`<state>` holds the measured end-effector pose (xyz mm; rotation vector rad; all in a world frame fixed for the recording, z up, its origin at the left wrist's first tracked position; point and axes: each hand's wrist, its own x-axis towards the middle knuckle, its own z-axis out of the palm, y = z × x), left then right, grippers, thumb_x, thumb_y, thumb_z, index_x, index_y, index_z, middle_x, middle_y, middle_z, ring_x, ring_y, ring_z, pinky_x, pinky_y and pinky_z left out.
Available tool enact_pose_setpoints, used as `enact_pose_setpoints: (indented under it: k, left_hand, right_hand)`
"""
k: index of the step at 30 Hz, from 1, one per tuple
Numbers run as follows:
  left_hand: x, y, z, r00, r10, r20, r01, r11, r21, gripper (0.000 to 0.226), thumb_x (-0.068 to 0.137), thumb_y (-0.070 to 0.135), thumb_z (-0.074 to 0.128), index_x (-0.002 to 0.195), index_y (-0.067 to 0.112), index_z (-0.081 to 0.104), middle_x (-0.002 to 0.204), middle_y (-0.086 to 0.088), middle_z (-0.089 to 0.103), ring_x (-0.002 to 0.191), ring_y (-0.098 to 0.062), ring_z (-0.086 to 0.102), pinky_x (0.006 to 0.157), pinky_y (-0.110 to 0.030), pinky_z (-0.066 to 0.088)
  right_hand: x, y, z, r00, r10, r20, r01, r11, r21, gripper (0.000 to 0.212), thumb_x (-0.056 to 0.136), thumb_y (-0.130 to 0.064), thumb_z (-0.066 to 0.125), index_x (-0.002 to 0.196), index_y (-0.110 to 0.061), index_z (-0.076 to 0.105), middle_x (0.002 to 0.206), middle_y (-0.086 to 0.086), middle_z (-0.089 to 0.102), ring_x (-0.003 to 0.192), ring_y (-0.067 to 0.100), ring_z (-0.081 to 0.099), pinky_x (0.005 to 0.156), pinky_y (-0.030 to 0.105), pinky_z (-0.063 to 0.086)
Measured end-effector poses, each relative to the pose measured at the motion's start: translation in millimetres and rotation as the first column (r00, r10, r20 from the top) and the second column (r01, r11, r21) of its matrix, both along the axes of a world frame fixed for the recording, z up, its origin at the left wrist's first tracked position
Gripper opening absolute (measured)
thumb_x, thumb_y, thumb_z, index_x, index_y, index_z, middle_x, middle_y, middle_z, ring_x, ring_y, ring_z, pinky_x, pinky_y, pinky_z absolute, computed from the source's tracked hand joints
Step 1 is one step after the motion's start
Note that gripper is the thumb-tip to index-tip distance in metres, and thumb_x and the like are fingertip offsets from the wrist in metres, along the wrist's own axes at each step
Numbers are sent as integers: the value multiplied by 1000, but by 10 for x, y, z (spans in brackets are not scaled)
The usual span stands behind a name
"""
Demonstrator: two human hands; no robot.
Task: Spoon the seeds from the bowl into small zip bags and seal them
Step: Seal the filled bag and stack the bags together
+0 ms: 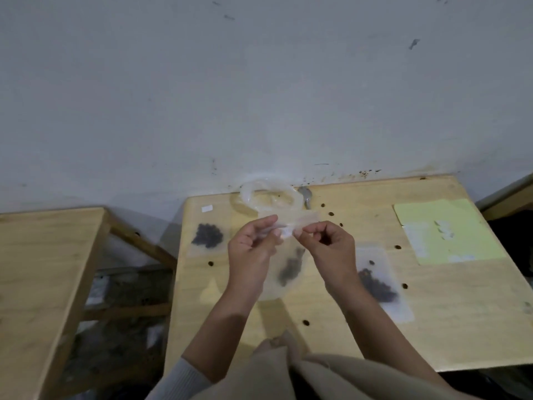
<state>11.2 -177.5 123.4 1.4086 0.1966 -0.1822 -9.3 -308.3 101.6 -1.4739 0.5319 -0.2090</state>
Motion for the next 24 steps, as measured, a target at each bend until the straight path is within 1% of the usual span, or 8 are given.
enact_pose_setpoints:
  k: [3,5,7,10,13,17,21,24]
  left_hand:
    - [125,411,-9,999,39,-24,-39,999,-25,24,85,2,64,99,21,69,103,-2,71,79,-9,66,67,-20,54]
    - [250,657,-23,996,78,-43,-80,995,-56,24,86,2,64,102,20,68,110,-5,68,91,-15,66,72,-23,55]
    - [409,889,-75,993,104,-63,-108,992,-67,29,86,-1,62,105,21,67,116,-6,66,102,-20,63,83,-30,54]
    - [657,1199,-254,993,92,-81,-87,995,57,35,87,-2,60,112,22,64,124,-5,60,109,-19,59,94,-35,51]
    - [841,1430,-477,997,41,-61,-25,969,247,40,87,3,61,122,24,56,125,1,55,110,-13,55,91,-26,49]
    - [990,1613,-760,991,-31,-128,84,895,438,42,88,4,61,126,19,51,120,4,51,93,-2,53,69,-7,44]
    - [1082,1712,-1055,980,-124,-153,191,787,586,44,84,8,68,125,17,53,127,0,44,104,-15,52,84,-26,48]
    - [1150,1730,-1180,980,-142,-140,199,729,655,42,83,8,70,123,12,55,129,-4,43,106,-16,53,89,-27,48]
  right_hand:
    - [78,330,-92,999,-7,-33,3,994,-110,15,75,-21,78,73,-24,64,90,0,65,89,17,58,81,36,49]
    - [131,519,-135,994,102,-40,-106,988,-109,15,78,-17,76,80,-23,63,101,-3,65,97,15,60,81,35,51]
    - [177,684,-207,965,262,-33,-264,961,-85,21,79,-8,74,90,-21,62,99,0,66,88,19,66,74,31,54]
    - [264,913,-349,906,404,-125,-417,903,-102,37,75,1,74,98,-25,62,87,6,65,71,18,66,64,30,54]
    - [441,1121,-487,904,389,-180,-405,912,-65,38,73,2,75,96,-27,64,83,6,63,63,18,61,55,32,52]
    - [809,1273,-660,935,276,-222,-296,953,-61,32,76,-1,74,95,-24,63,87,5,60,70,21,61,52,25,49]
    - [1177,1349,-835,897,297,-328,-382,894,-234,34,77,-7,75,107,-16,62,85,0,56,72,18,57,56,20,46]
    - [1370,1381,-947,862,318,-394,-461,815,-352,36,79,-13,74,112,-14,61,87,-3,55,76,16,55,60,17,41]
